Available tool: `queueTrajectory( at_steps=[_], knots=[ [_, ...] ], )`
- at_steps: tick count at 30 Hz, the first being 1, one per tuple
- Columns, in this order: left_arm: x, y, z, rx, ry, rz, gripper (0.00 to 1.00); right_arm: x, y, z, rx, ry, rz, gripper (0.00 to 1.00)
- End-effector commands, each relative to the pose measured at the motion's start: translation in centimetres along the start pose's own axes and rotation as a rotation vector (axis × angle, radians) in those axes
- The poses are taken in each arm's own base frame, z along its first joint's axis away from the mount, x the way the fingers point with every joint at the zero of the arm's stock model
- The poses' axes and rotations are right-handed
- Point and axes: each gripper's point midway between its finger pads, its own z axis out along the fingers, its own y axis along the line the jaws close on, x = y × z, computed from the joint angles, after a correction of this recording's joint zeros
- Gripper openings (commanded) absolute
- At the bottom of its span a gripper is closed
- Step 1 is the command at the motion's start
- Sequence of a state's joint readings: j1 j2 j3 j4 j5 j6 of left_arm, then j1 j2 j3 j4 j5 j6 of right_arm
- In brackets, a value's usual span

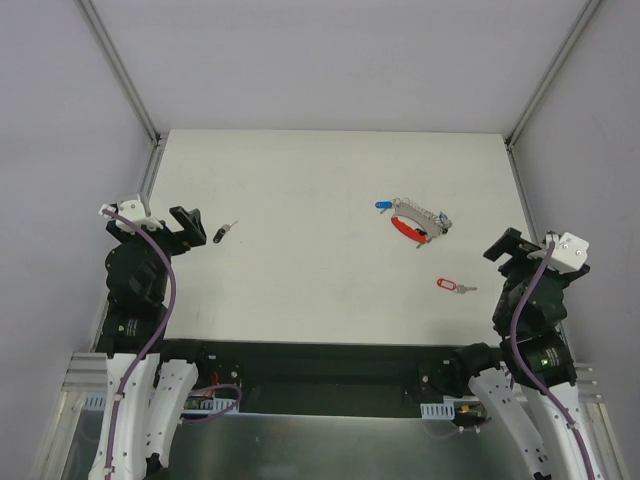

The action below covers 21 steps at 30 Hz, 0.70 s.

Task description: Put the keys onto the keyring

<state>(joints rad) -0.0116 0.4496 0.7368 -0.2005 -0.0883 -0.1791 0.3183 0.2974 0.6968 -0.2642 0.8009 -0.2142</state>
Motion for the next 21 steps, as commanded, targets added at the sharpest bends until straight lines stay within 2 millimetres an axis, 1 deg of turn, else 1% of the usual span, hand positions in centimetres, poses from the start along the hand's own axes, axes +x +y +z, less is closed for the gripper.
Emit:
queueTrajectory(
  at_steps=[1,4,6,7,8,9,10,11,12,13,15,16,17,18,19,20,21],
  knots=[
    [-0.1,0.2,0.3,-0.005,-0.013,0.015,0.99,-1.0,-0.6,0.1,0.050,-0.038,0.049,0.96],
    [-0.2,0.3,0.2,-0.009,-0.020,0.013,0.99,-1.0,-0.9,0.2,0.078,-0.031,0.056,0.96],
    [-0.1,0.3,0.2,-0.012,-0.017,0.013,0.99,-0.8,-0.5,0.5,0.077,-0.007,0.045,0.96],
    [-0.1,0.3,0.2,-0.012,-0.019,0.012,0.99,-0.4,-0.3,0.6,0.075,0.018,0.026,0.96],
    [-0.1,0.3,0.2,-0.012,-0.017,0.012,0.99,-0.9,0.0,0.6,0.062,0.026,0.031,0.96],
    [-0.1,0.3,0.2,-0.012,-0.017,0.009,0.99,-0.2,0.9,1.1,0.047,0.069,0.007,0.96],
    [-0.1,0.3,0.2,-0.010,-0.018,0.009,0.99,0.5,1.3,1.1,0.031,0.112,-0.022,0.96],
    [-0.1,0.3,0.1,-0.010,-0.018,0.009,0.99,0.1,2.4,1.3,-0.013,0.134,-0.022,0.96],
    [-0.1,0.3,0.1,-0.009,-0.020,0.009,0.99,1.1,3.7,1.9,-0.032,0.188,-0.039,0.96],
    [0.1,0.3,0.1,-0.009,-0.018,0.009,0.99,1.8,4.5,2.2,-0.052,0.228,-0.055,0.96],
    [0.0,0.4,0.1,-0.015,-0.019,0.012,0.99,2.1,7.1,2.7,-0.138,0.281,-0.050,0.96],
    [0.1,0.3,0.1,-0.013,-0.019,0.012,0.99,4.0,8.7,3.5,-0.155,0.363,-0.084,0.96],
    [0.2,0.3,0.2,-0.012,-0.016,0.013,0.99,4.9,10.4,3.5,-0.219,0.419,-0.088,0.96],
    [0.3,0.3,0.2,-0.015,-0.013,0.013,0.99,4.6,11.9,4.0,-0.253,0.447,-0.090,0.96],
    [0.4,0.1,0.2,-0.008,-0.009,0.014,0.99,7.1,13.4,4.6,-0.261,0.544,-0.115,0.96],
    [0.5,0.0,0.3,-0.005,-0.007,0.014,0.99,8.2,15.2,4.6,-0.327,0.605,-0.121,0.96],
    [0.5,0.0,0.3,-0.002,-0.004,0.013,0.99,8.4,16.6,4.8,-0.364,0.631,-0.119,0.97]
  ],
)
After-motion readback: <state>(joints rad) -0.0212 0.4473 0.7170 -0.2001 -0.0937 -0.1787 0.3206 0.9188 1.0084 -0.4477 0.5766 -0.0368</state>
